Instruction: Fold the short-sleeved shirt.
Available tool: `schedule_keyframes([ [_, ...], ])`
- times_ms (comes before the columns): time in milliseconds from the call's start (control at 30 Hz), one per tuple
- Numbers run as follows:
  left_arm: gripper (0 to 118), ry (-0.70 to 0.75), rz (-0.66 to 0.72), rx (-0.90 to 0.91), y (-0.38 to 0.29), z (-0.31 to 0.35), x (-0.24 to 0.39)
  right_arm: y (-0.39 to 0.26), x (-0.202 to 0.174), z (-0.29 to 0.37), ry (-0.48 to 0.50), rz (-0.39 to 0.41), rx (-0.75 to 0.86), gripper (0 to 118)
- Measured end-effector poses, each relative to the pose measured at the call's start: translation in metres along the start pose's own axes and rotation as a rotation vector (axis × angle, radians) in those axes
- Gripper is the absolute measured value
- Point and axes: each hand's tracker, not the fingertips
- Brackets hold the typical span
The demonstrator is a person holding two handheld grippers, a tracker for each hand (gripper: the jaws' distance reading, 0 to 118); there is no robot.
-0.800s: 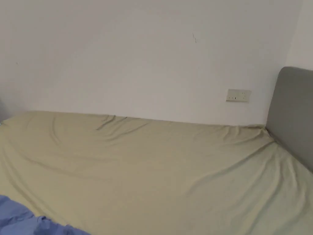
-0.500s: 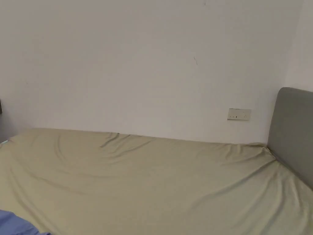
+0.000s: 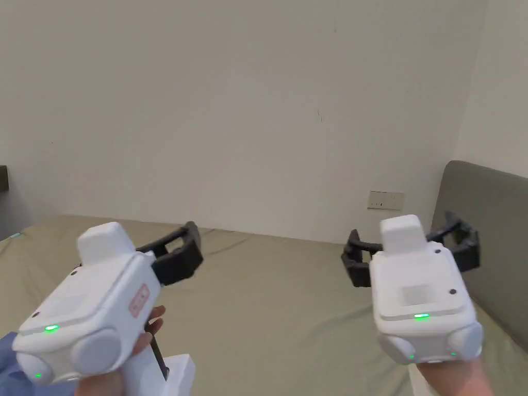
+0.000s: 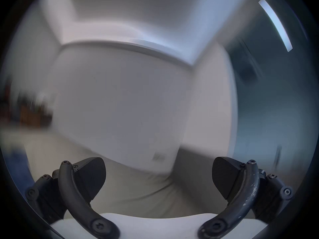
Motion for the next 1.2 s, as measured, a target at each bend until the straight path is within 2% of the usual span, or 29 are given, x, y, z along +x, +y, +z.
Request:
schedule_keyframes([
  [33,118,-0.031,0.317,-0.056,0.007,-0.006,-0.036,0.011,-0.019,0.005,0.043,0.258,0.079,118],
  [67,118,-0.058,0.659,-0.099,0.009,-0.009,-0.076,0.015,-0.044,0.006,0.095,0.56,0.19,118],
  [100,118,0.015,0.938,-0.059,-0.009,-0.006,-0.099,0.016,-0.061,0.011,0.103,0.769,0.254,118],
  [133,118,0.023,1.017,-0.027,-0.021,-0.005,-0.112,0.017,-0.067,0.013,0.099,0.804,0.269,118],
  [167,118,0.02,0.925,-0.039,-0.023,0.0,-0.115,0.02,-0.069,0.013,0.117,0.748,0.264,118],
  [233,118,0.176,0.544,-0.11,-0.012,-0.004,-0.09,0.016,-0.052,-0.001,0.158,0.404,0.13,118],
  [333,118,0.252,-0.365,-0.164,-0.003,-0.019,0.012,-0.014,-0.005,-0.03,0.091,-0.295,-0.175,118],
  [367,118,0.259,-0.633,-0.123,-0.017,-0.024,0.048,-0.036,0.01,-0.034,0.12,-0.581,-0.254,118],
  [400,118,0.213,-0.801,-0.087,-0.023,-0.025,0.079,-0.057,0.017,-0.031,0.146,-0.766,-0.259,118],
  [433,118,0.154,-0.898,-0.067,-0.032,-0.025,0.097,-0.068,0.015,-0.026,0.143,-0.779,-0.256,118],
  [467,118,0.09,-0.908,-0.047,-0.04,-0.025,0.108,-0.069,0.015,-0.014,0.15,-0.693,-0.232,118],
  [500,118,0.05,-0.901,-0.033,-0.046,-0.026,0.117,-0.069,0.011,-0.005,0.131,-0.543,-0.192,118],
  [533,118,0.044,-0.868,-0.022,-0.053,-0.027,0.099,-0.072,0.01,-0.001,0.129,-0.502,-0.172,118],
  [600,118,0.075,-0.763,-0.018,-0.06,-0.03,0.084,-0.074,0.01,0.002,0.175,-0.588,-0.228,118],
  [667,118,0.071,-0.693,-0.023,-0.063,-0.025,0.082,-0.08,0.013,0.001,0.173,-0.655,-0.266,118],
  [833,118,0.055,-0.726,-0.014,-0.066,-0.025,0.073,-0.085,0.021,0.003,0.145,-0.655,-0.257,118],
  [1000,118,0.056,-0.636,-0.037,-0.059,-0.026,0.071,-0.082,0.022,0.008,0.153,-0.651,-0.246,118],
  [1200,118,0.04,-0.654,-0.037,-0.058,-0.018,0.075,-0.084,0.02,0.006,0.174,-0.668,-0.241,118],
])
